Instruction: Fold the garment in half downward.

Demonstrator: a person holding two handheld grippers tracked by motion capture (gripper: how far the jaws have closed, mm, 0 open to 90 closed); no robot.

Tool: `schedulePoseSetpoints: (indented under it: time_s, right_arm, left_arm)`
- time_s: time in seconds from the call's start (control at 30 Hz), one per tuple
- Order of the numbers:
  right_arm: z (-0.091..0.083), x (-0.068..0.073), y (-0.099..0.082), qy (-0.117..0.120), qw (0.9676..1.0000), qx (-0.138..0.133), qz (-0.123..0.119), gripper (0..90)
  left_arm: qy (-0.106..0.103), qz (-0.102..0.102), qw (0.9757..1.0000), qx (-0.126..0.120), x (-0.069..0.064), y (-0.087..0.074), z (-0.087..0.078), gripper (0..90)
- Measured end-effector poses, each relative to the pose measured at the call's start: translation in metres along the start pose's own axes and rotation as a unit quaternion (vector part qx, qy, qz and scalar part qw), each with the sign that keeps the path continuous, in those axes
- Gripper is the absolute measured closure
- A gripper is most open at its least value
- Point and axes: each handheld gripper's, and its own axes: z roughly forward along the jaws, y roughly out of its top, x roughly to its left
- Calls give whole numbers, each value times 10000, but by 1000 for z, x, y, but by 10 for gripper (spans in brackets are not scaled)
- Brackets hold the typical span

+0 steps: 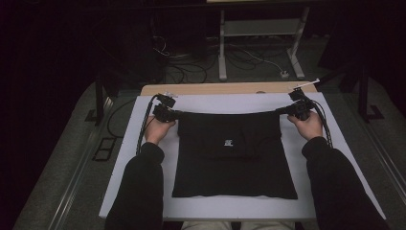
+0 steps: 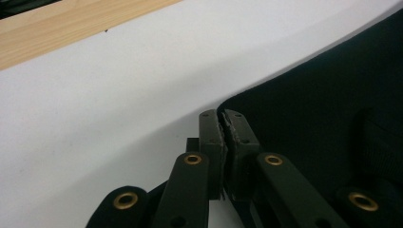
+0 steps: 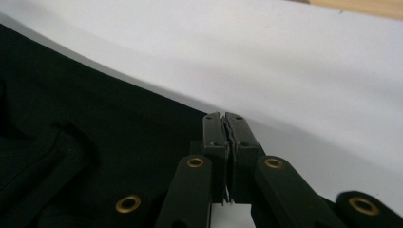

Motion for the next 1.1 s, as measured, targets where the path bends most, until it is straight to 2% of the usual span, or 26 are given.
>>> schedulePoseSetpoints:
  time_s: [0.13, 0.27, 0.37, 0.43, 0.57, 0.63, 0.73, 0.8, 0.87, 0.9, 0.97, 1.07, 1.1]
  right_arm:
    - [5, -3, -2, 30, 9999, 75, 117, 857]
    - [7, -4, -4, 57, 9998, 69, 190, 815]
    - [7, -5, -4, 80, 9997, 79, 227, 763]
    - [6, -6, -5, 97, 9996, 71, 265, 753]
    - [5, -6, -7, 102, 9996, 90, 234, 684]
    - [3, -5, -7, 173, 9996, 6, 242, 649]
    - [-1, -2, -6, 275, 9994, -49, 216, 585]
    - [-4, 1, -5, 347, 9992, -62, 205, 550]
    - [-7, 3, -4, 383, 9991, -116, 155, 491]
    - [-9, 4, -4, 472, 9987, -121, 176, 466]
    - [-12, 7, -3, 493, 9986, -151, 142, 424]
    - [-16, 11, -2, 552, 9982, -210, 112, 350]
    - [-17, 12, -2, 551, 9981, -263, 66, 307]
  left_arm:
    - [-146, -200, 9997, 38, 3, -2, 3, 847]
    - [-111, -264, 9996, 40, 7, -5, 1, 825]
    - [-210, -405, 9987, 219, 11, -7, 0, 772]
    - [-241, -444, 9983, 293, 11, -9, 0, 691]
    - [-319, -565, 9975, 272, 10, -12, 1, 579]
    - [-290, -584, 9975, 272, 9, -12, 1, 532]
    - [-488, -669, 9965, 73, 6, -13, -2, 449]
    - [-544, -693, 9961, -24, 5, -13, -4, 401]
    - [-571, -660, 9962, -43, 4, -13, -6, 338]
    - [-580, -656, 9961, -60, 3, -12, -7, 305]
    - [-695, -676, 9952, -94, 1, -11, -8, 259]
    - [-809, -591, 9949, -112, -2, -9, -12, 243]
    - [-895, -592, 9941, -136, -3, -8, -13, 239]
